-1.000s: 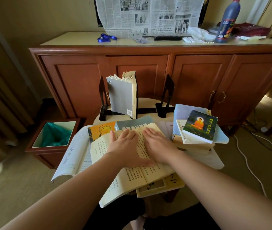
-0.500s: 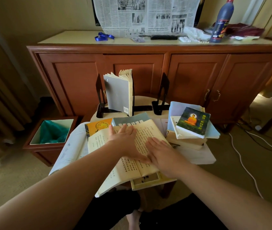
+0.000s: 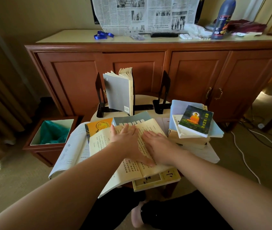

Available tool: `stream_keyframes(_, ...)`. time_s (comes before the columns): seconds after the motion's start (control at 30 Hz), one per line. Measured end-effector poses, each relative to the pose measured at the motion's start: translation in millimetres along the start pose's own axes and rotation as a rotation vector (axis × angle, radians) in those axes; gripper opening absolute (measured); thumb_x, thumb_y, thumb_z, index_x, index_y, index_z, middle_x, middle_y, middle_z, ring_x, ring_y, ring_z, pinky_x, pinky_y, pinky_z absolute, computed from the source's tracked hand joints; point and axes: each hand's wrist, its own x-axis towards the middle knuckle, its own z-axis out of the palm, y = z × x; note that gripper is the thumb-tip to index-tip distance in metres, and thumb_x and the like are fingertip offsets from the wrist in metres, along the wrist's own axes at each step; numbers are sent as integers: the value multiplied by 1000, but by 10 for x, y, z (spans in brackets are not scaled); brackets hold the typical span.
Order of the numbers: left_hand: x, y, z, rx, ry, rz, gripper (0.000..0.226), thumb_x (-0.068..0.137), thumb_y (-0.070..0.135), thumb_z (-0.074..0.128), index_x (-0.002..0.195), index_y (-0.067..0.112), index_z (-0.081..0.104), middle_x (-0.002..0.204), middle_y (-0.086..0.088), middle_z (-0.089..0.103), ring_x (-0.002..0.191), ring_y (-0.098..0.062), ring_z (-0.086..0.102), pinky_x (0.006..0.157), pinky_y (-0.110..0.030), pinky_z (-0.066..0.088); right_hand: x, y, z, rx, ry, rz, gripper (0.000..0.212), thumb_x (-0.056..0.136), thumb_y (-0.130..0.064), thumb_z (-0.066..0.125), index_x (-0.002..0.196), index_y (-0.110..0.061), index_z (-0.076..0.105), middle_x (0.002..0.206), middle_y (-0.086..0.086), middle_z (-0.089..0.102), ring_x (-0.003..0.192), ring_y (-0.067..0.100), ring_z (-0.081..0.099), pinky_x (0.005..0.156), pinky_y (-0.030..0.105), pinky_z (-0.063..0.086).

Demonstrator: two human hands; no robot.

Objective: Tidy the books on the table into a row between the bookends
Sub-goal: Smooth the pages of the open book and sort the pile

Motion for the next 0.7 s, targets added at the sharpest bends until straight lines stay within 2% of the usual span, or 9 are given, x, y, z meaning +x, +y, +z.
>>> stream_keyframes(0.07,10,-8,8,-10,-1,4,165,39,111,48,166,21,-5,175,3,-6,160,-23,-13,115,-77,-14,224,-2,-25,-5,-2,12,64,110,-18,33,166,-17,3,174,1,0,159,15,-4,126,34,-2)
stream_keyframes(0.17,28,-40,39,-42,28,10,166,37,111,48,166,21,-7,175,6,-3,160,-22,-12,115,-77,-15,485,-2,-40,42,14,45,56,112,-25,16,166,-19,3,174,-1,-2,158,12,-6,126,33,-4)
stream_keyframes(0.27,3,-45,51,-60,42,17,166,37,110,49,166,22,-7,175,8,-3,160,-20,-13,116,-76,-14,576,-16,2,26,25,68,56,111,-29,8,166,-17,1,174,-1,-4,158,11,-9,125,32,-5)
stream_keyframes(0.43,-65,-42,70,-107,56,23,163,40,109,50,166,24,-8,175,8,-8,159,-18,-18,117,-74,-14,344,-57,87,-20,49,56,59,112,-33,16,166,-18,-3,173,-3,-9,158,10,-11,128,34,-5)
stream_keyframes(0.6,-83,-49,102,-102,95,33,161,44,109,49,166,19,-6,174,5,-11,158,-18,-21,118,-73,-14,-125,-37,171,-14,54,57,60,111,-45,16,166,-22,3,173,-7,-7,157,7,-12,128,34,-5)
stream_keyframes(0.7,-83,-75,137,-102,125,43,157,47,112,38,166,21,-8,174,4,-15,157,-19,-23,119,-72,-13,-349,-35,210,-12,71,80,60,111,-47,17,166,-24,7,173,-9,-4,157,5,-11,127,33,-6)
